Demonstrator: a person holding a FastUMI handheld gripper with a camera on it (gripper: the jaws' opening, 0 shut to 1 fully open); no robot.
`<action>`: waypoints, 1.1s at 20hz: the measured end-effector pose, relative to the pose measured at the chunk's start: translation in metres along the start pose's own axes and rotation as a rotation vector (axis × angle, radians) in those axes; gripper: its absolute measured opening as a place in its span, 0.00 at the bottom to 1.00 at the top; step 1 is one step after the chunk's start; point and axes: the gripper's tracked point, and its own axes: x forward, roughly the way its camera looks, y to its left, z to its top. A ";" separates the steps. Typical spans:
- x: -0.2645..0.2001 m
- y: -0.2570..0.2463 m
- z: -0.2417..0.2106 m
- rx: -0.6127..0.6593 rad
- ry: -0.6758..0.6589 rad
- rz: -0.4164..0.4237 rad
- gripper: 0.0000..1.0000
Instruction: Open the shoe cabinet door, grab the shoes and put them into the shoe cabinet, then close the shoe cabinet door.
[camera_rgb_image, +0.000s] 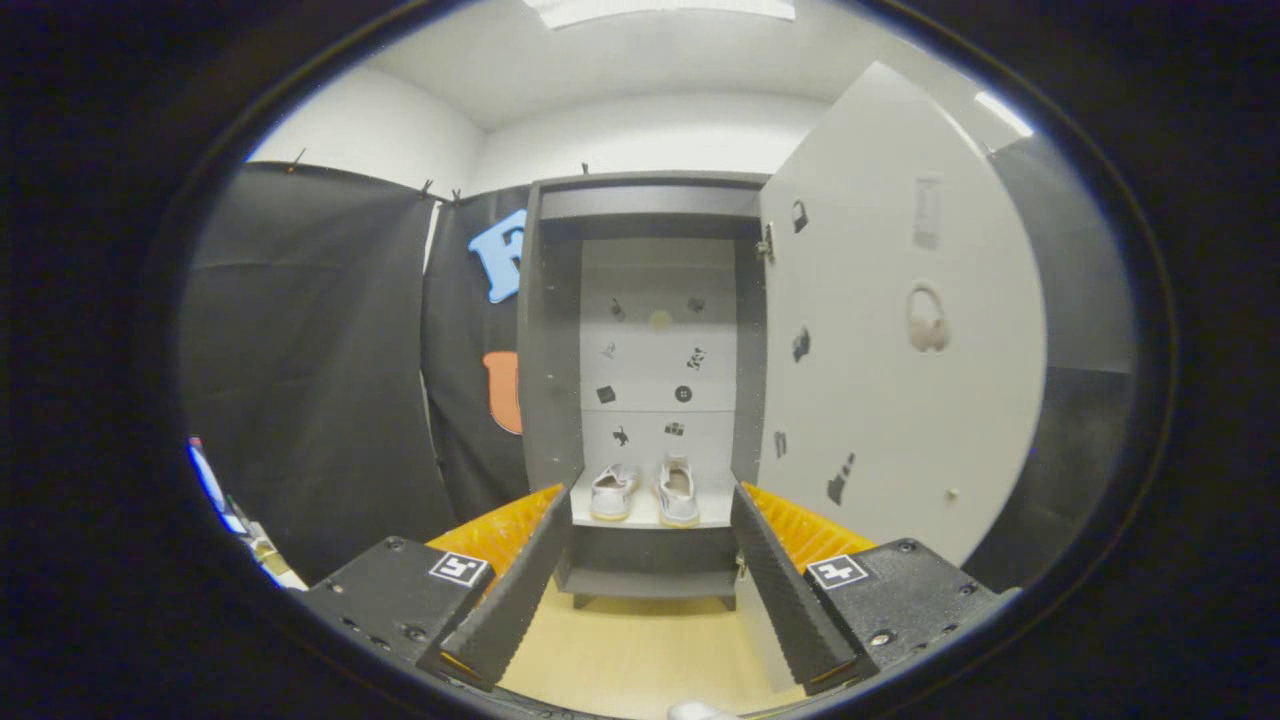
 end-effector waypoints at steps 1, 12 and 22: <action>-0.017 -0.010 0.002 0.000 -0.007 -0.008 1.00; -0.119 -0.214 -0.007 0.041 -0.014 -0.250 1.00; -0.036 -0.306 -0.014 0.056 0.024 -0.130 1.00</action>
